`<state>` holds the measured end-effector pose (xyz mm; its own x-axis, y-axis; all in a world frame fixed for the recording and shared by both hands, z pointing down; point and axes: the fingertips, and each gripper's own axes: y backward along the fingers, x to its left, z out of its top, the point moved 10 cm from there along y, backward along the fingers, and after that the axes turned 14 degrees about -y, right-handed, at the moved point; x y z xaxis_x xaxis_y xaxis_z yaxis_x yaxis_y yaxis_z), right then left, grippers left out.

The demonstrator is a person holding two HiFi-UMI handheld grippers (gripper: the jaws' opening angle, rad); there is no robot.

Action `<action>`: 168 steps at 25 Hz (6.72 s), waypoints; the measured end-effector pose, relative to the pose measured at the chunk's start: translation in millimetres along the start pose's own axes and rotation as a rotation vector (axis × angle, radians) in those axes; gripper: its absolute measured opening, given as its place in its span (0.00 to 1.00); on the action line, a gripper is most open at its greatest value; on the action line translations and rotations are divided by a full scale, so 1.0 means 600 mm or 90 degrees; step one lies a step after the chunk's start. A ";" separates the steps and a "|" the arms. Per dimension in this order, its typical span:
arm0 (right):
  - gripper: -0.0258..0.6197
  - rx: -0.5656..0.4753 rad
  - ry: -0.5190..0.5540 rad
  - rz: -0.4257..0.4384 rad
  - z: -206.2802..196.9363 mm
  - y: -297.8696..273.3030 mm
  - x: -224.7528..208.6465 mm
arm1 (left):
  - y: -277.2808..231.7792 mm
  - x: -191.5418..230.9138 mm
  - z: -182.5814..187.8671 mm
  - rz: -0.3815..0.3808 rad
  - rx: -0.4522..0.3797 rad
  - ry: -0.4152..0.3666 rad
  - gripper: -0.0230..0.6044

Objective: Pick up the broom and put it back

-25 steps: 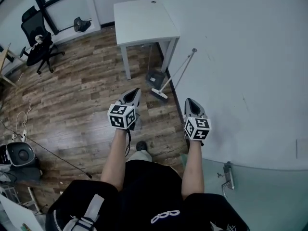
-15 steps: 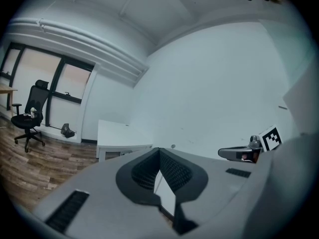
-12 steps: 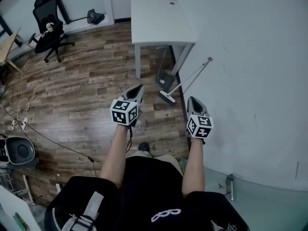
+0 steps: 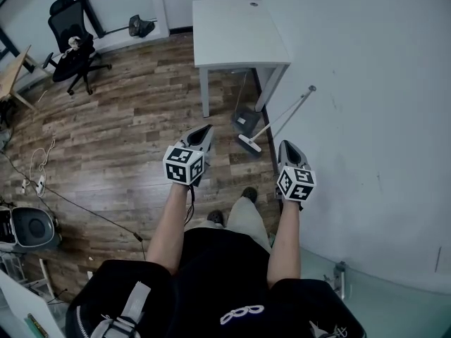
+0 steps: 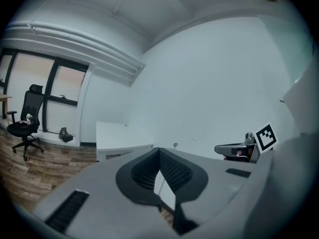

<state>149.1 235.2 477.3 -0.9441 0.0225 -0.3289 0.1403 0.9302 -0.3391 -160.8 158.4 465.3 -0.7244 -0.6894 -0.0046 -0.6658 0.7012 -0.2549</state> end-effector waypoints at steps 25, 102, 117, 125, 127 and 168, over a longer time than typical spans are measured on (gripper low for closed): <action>0.08 0.006 -0.047 -0.057 0.100 -0.230 -0.170 | -0.311 0.059 0.047 -0.043 0.001 -0.035 0.05; 0.39 0.174 -0.114 -0.252 -0.014 -0.676 -0.557 | -0.727 0.085 -0.103 -0.083 0.118 -0.014 0.05; 0.24 0.165 -0.094 -0.278 -0.016 -0.696 -0.564 | -0.693 0.132 -0.130 -0.038 0.134 0.006 0.05; 0.22 0.175 -0.090 -0.222 -0.021 -0.689 -0.531 | -0.685 0.152 -0.120 -0.015 0.132 0.011 0.05; 0.22 0.181 -0.077 -0.210 -0.021 -0.690 -0.522 | -0.686 0.154 -0.116 -0.012 0.129 0.011 0.05; 0.22 0.144 0.044 -0.138 0.082 -0.586 -0.251 | -0.479 0.341 -0.040 0.013 0.081 -0.017 0.05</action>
<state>256.8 -113.2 603.0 -0.9760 -0.1358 -0.1700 -0.0110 0.8111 -0.5848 -122.0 -179.8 560.7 -0.7308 -0.6816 -0.0366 -0.6223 0.6874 -0.3745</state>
